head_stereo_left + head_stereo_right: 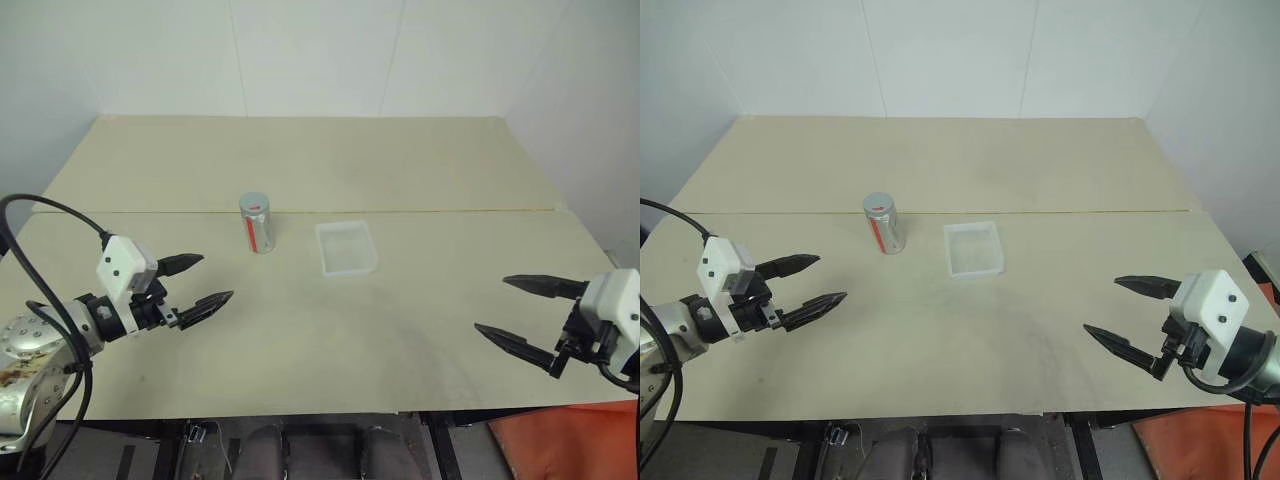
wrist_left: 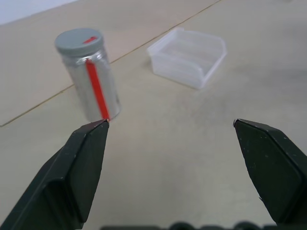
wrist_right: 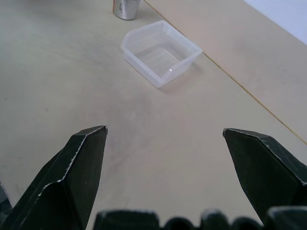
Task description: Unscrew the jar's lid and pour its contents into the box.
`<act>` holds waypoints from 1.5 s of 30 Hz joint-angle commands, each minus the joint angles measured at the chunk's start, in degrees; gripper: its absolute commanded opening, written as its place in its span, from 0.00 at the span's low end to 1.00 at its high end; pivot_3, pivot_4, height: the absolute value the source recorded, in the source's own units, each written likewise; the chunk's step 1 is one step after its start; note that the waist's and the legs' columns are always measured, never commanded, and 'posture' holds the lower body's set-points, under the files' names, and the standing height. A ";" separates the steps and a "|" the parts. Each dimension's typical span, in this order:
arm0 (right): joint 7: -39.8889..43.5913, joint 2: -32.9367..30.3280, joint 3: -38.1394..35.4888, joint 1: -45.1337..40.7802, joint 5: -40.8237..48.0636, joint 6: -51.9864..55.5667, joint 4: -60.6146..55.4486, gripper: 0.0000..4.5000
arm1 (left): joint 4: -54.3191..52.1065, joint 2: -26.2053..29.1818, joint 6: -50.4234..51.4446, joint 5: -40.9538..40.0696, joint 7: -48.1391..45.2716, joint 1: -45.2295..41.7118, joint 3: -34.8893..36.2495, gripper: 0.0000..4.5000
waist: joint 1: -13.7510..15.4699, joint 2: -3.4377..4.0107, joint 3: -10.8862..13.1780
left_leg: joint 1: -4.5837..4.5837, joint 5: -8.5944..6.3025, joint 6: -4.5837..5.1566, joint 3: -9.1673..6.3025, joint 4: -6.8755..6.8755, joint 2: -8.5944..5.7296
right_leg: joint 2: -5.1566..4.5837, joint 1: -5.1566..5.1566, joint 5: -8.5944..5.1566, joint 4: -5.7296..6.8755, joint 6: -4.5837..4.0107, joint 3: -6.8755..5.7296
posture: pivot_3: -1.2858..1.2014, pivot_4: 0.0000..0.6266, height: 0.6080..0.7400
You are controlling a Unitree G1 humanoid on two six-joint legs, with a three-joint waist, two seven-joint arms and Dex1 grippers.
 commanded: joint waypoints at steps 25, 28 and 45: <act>-20.24 9.10 31.48 -15.84 -13.03 4.09 -6.20 1.00 | 30.52 -28.30 -30.90 23.04 23.43 -15.71 -13.77 1.00 | 0.01 -0.05 -0.03 | -0.14 0.01 0.01 -0.09 0.06 -0.10 | -0.06 -0.08 0.06 0.04 0.07 -0.07 | 0.52 0.24 1.00; -20.27 9.10 31.68 -15.22 -13.29 3.94 -6.53 1.00 | 33.02 -28.83 -32.59 22.21 21.43 -17.13 -14.08 1.00 | 0.01 -0.05 -0.03 | -0.17 0.01 0.02 -0.09 0.06 -0.10 | -0.06 -0.10 0.06 0.02 0.07 -0.07 | 0.52 0.24 1.00; -19.72 8.62 32.85 -15.46 -13.52 4.24 -7.13 1.00 | 46.43 -32.80 -42.37 25.32 24.93 -24.50 -14.18 1.00 | 0.01 -0.06 -0.04 | -0.18 0.01 0.02 -0.10 0.07 -0.11 | -0.06 -0.08 0.08 0.00 0.10 -0.08 | 0.52 0.24 1.00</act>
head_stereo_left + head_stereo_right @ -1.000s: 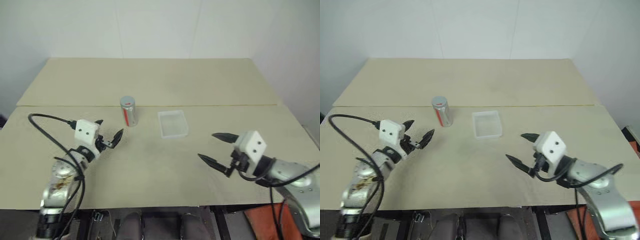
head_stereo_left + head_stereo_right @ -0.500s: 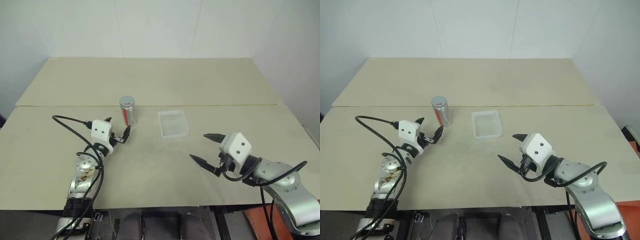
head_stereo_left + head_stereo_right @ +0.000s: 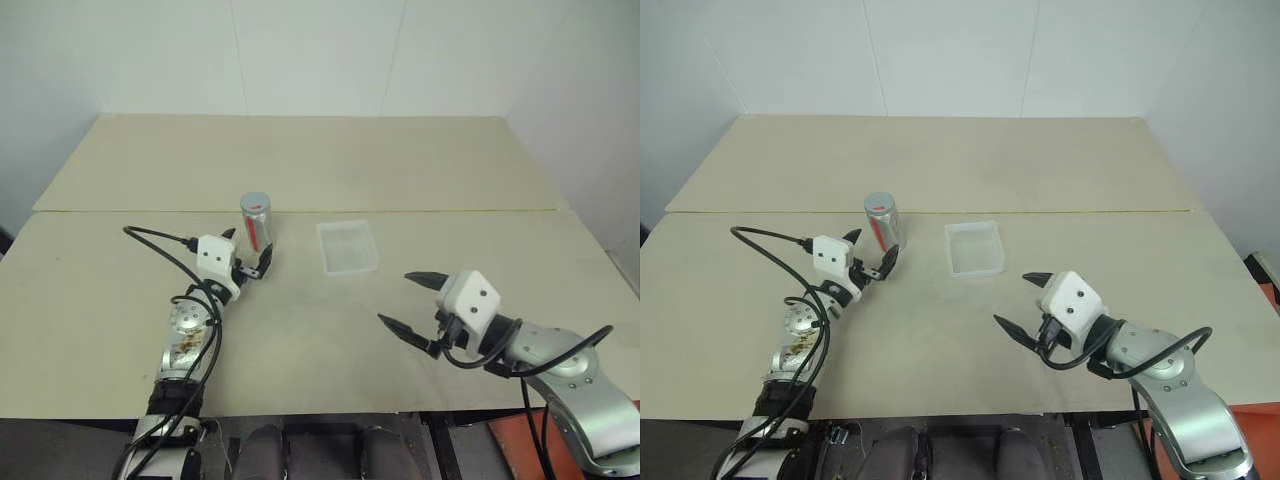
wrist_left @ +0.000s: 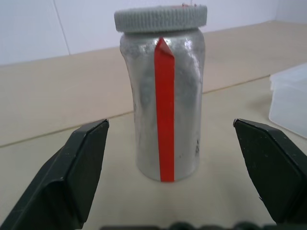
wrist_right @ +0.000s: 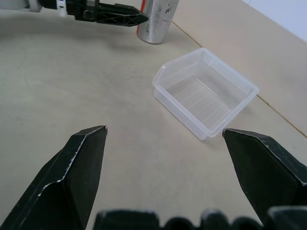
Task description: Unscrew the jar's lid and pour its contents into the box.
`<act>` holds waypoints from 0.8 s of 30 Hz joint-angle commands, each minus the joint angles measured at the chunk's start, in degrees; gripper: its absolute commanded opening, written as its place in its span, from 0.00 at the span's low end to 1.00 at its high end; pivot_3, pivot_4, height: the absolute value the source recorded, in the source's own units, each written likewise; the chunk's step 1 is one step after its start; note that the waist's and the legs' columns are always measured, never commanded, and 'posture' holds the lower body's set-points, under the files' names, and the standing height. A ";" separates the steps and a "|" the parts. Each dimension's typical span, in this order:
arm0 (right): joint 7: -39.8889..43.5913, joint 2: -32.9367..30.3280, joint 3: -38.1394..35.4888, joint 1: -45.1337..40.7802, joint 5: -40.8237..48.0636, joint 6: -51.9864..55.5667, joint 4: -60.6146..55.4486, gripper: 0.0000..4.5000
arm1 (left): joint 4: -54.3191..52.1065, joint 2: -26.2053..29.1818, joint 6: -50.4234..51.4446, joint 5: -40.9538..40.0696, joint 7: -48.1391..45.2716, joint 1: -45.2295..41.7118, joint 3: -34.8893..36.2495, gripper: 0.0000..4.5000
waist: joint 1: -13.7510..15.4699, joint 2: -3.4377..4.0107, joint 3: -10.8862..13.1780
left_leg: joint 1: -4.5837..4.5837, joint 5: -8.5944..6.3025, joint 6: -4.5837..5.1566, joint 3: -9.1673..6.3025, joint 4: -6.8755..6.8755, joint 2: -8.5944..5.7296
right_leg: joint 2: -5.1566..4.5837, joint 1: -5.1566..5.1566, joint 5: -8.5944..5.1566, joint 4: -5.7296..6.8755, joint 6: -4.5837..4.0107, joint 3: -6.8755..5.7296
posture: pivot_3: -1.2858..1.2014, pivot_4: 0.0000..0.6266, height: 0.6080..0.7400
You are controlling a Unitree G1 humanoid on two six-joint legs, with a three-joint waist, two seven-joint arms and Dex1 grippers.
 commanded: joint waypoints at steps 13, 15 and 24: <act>-0.98 0.27 -1.18 0.20 -0.64 -0.47 -1.04 1.00 | 11.50 -2.90 -7.20 -0.09 1.23 -9.16 0.85 1.00 | -0.01 -0.01 0.00 | -0.03 0.00 0.00 0.03 0.01 -0.01 | 0.01 0.00 0.01 -0.02 0.03 -0.02 | 0.52 0.24 1.00; -1.17 0.23 -1.15 0.56 -0.89 -0.40 -1.28 1.00 | 12.03 -3.11 -7.57 -0.19 1.72 -9.44 1.10 1.00 | -0.01 -0.01 0.00 | -0.03 0.00 0.00 0.03 0.01 -0.01 | 0.01 0.00 0.01 -0.02 0.03 -0.03 | 0.52 0.24 1.00; -1.52 0.25 -1.17 1.12 -1.23 -0.49 -1.38 1.00 | 13.82 -2.02 -9.53 0.55 0.95 -9.24 0.57 0.96 | -0.04 -0.01 0.00 | -0.03 0.00 0.00 0.03 0.01 -0.01 | 0.01 -0.01 0.01 -0.01 0.03 -0.03 | 0.52 0.24 1.00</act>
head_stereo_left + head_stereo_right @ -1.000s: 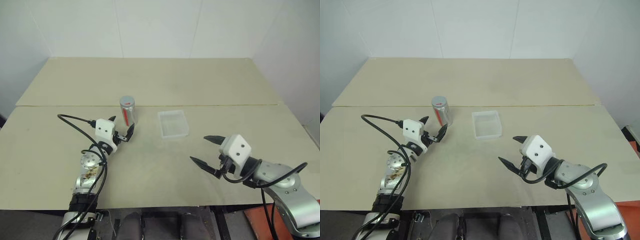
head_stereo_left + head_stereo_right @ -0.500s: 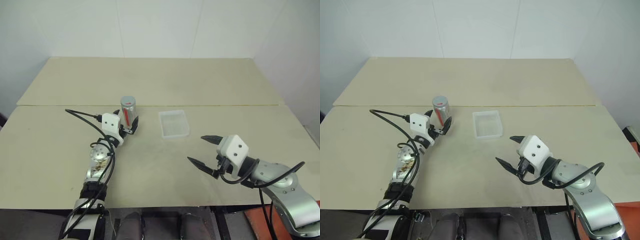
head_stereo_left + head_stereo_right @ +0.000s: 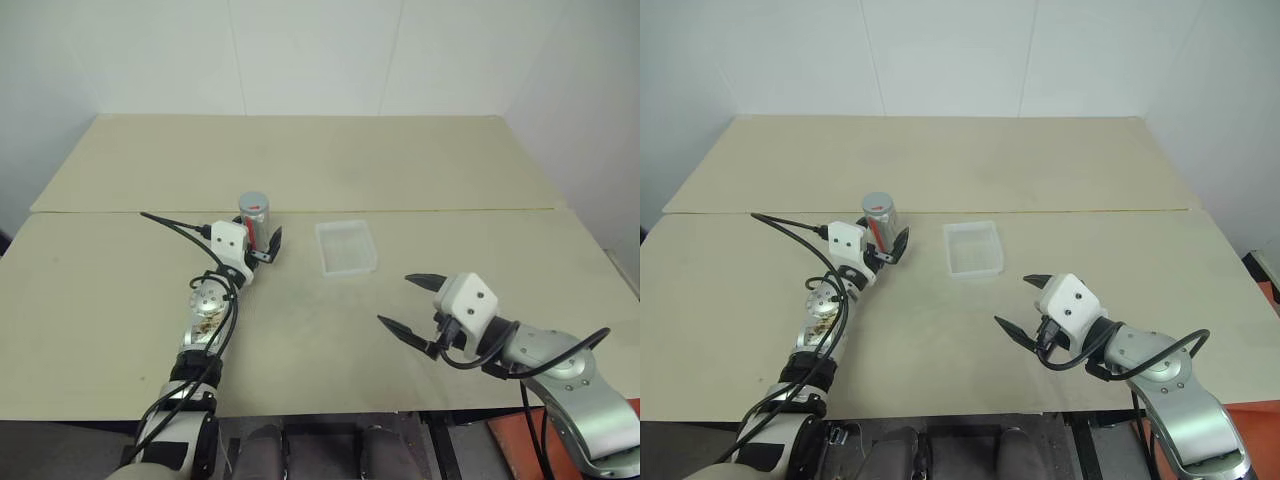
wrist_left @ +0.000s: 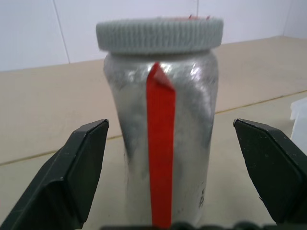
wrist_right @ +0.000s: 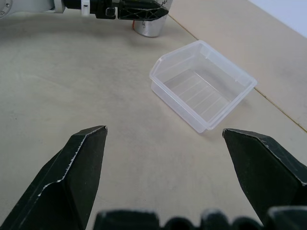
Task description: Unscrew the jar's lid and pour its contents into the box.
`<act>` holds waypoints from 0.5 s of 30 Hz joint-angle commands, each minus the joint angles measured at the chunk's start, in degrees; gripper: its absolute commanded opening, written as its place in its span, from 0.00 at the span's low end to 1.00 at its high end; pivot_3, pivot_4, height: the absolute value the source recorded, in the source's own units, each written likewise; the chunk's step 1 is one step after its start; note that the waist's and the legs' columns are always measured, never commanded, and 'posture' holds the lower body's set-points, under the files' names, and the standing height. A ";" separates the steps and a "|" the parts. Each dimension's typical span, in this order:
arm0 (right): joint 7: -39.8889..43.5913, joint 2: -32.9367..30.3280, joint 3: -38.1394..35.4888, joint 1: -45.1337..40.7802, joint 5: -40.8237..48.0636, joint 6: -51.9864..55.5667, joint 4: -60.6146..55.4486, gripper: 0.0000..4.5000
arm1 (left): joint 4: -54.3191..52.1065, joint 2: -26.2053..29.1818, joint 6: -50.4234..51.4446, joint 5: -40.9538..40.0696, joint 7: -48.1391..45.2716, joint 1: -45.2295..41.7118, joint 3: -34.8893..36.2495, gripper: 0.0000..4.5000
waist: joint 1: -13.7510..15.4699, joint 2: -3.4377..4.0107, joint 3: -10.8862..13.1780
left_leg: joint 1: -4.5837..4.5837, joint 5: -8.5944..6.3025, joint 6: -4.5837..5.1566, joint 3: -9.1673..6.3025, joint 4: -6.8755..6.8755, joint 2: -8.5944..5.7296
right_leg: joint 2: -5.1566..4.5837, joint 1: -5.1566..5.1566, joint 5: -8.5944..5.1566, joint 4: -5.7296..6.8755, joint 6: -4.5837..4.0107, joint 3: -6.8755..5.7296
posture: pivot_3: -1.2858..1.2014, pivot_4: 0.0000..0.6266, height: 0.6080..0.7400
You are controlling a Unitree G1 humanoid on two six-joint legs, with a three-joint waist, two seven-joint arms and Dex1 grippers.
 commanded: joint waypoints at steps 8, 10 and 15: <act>0.06 -0.83 -2.88 0.75 -0.63 -1.47 0.02 1.00 | 2.88 0.12 -4.08 -0.10 -0.04 -3.12 0.42 0.43 | 0.03 0.00 0.00 | 0.00 0.00 0.00 0.02 0.03 -0.02 | -0.01 0.03 0.03 -0.01 0.04 -0.02 | 0.52 0.24 1.00; -0.18 -0.53 -2.62 0.09 -0.57 -1.25 -0.11 1.00 | 3.61 0.27 -4.09 0.04 -0.54 -3.60 0.11 0.41 | 0.03 0.00 0.00 | 0.01 0.01 0.00 0.02 0.03 -0.02 | 0.00 0.04 0.03 0.00 0.04 -0.01 | 0.52 0.24 1.00; -0.32 -0.08 -1.97 -0.22 -0.90 -1.19 -0.43 1.00 | 5.46 0.19 -5.11 1.21 0.08 -4.31 -0.53 0.41 | 0.06 0.00 0.00 | -0.06 0.00 0.01 0.02 0.02 -0.03 | -0.02 0.02 0.03 -0.07 0.06 -0.04 | 0.52 0.24 1.00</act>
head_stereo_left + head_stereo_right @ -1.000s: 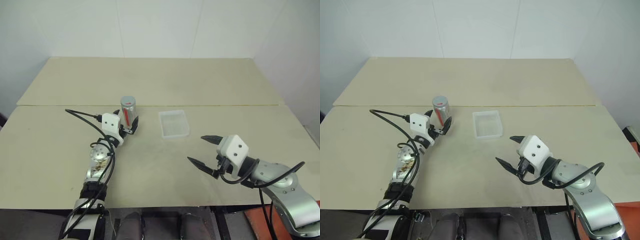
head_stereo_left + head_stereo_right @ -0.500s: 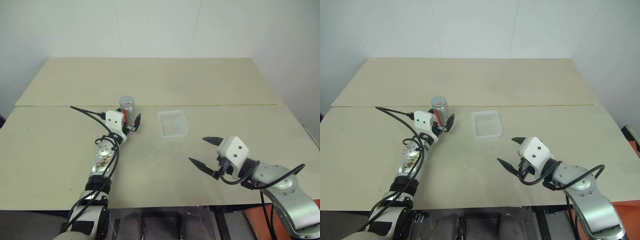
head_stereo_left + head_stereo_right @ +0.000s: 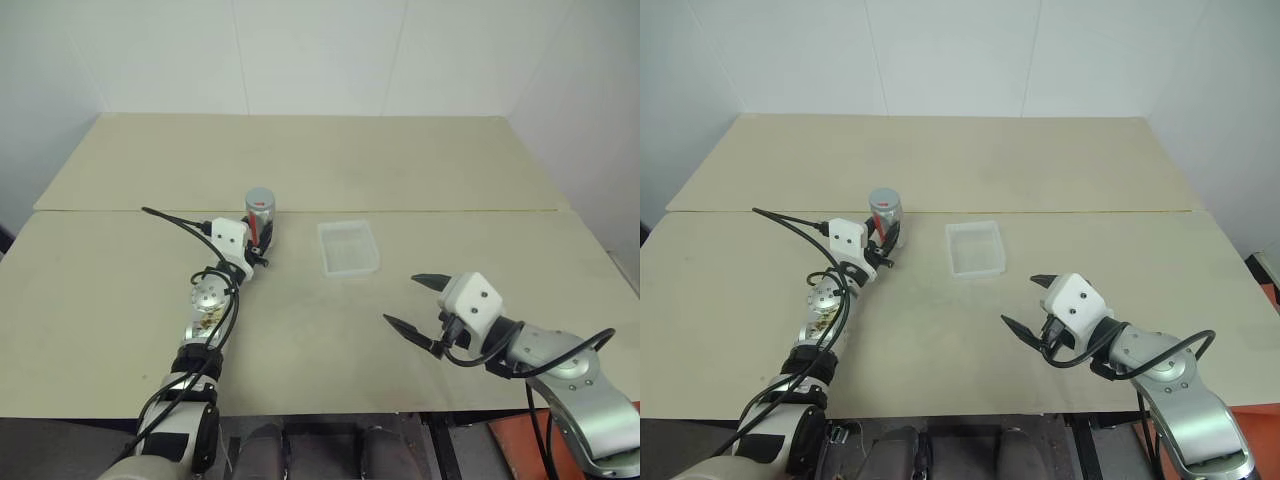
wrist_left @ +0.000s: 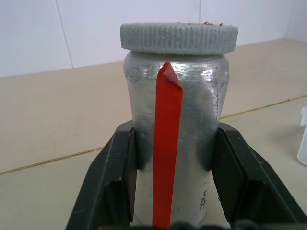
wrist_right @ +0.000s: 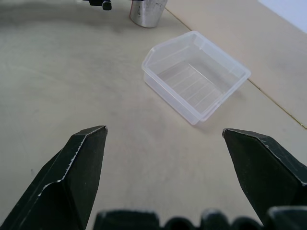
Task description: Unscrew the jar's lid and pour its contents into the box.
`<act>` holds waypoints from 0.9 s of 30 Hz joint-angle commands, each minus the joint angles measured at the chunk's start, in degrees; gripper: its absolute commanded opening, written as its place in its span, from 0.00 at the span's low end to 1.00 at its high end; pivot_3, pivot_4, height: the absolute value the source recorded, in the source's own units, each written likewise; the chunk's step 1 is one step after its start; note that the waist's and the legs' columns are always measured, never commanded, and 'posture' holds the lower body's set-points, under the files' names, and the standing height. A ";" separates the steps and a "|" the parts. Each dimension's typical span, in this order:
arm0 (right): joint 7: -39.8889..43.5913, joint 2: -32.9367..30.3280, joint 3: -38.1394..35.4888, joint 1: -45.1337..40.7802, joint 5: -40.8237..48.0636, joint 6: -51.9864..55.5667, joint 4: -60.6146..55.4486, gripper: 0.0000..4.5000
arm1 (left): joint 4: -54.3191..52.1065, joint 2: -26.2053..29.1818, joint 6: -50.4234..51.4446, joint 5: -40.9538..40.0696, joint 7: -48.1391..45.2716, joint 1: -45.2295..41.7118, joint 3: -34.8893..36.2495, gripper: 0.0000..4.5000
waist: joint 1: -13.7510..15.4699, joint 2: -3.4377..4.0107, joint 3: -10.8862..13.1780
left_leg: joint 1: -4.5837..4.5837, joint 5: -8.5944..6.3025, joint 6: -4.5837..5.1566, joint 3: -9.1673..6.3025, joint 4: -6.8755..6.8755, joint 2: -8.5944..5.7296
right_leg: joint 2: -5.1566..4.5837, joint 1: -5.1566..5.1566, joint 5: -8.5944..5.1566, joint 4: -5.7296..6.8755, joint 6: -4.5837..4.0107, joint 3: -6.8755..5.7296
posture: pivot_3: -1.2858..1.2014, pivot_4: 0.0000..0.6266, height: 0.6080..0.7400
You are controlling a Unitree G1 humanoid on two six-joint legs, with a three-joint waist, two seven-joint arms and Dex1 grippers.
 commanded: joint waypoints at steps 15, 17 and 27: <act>-6.85 8.37 1.64 -18.63 8.18 12.51 -4.27 1.00 | -45.63 4.22 30.48 -12.39 -15.01 12.93 -8.34 0.41 | -0.70 0.02 0.00 | 0.02 0.03 -0.05 -0.12 0.00 0.11 | 0.06 -0.07 0.01 0.12 -0.01 0.05 | 0.52 0.24 1.00; -8.83 10.85 3.11 -21.44 8.68 15.01 -3.93 1.00 | -48.97 4.75 32.43 -12.72 -15.76 14.25 -9.43 0.41 | -0.67 0.03 0.00 | 0.06 0.03 -0.05 -0.11 -0.01 0.11 | 0.05 -0.06 0.00 0.13 -0.01 0.07 | 0.52 0.24 1.00; -14.57 18.68 5.77 -26.87 10.93 20.97 -3.54 1.00 | -54.37 4.82 33.16 -12.67 -17.44 16.87 -12.06 0.41 | -0.32 0.05 0.00 | -0.03 0.02 -0.02 -0.12 -0.01 0.07 | 0.03 -0.12 0.00 0.09 -0.01 0.05 | 0.52 0.24 1.00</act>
